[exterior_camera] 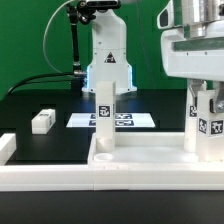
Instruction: Assemble desk
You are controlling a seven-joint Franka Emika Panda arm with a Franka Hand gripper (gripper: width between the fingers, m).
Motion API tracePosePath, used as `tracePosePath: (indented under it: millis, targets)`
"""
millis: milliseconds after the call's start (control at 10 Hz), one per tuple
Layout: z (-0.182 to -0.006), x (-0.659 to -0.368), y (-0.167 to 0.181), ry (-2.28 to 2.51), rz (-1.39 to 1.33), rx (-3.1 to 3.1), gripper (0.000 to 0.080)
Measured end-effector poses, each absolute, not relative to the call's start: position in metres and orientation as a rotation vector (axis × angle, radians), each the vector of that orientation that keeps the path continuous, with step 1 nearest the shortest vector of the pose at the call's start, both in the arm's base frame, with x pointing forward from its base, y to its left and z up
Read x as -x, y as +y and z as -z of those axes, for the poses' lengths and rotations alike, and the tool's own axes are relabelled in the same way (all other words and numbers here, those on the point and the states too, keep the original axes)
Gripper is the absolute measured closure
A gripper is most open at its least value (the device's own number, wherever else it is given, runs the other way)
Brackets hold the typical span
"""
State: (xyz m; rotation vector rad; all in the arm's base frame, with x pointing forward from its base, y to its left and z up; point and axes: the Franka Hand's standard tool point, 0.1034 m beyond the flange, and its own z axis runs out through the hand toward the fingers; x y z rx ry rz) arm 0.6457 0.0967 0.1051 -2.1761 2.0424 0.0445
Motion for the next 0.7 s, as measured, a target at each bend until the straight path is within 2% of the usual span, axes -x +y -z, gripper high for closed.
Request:
tracePosePath:
  millis: [300, 400, 500, 600, 700]
  targets:
    - [-0.1046, -0.6455, 0.0967, 2.282, -0.104, 1.889, 0.0511]
    - [-0.1044, -0.6455, 0.0966, 2.282, -0.104, 1.889, 0.0436]
    - [-0.1041, -0.6448, 0.0963, 2.167, -0.080, 2.033, 0.0299]
    - [-0.1045, -0.6444, 0.0980, 1.972, -0.046, 2.243, 0.0299]
    - [-0.1072, -0.6479, 0.0995, 1.725, -0.013, 2.433, 0.0178]
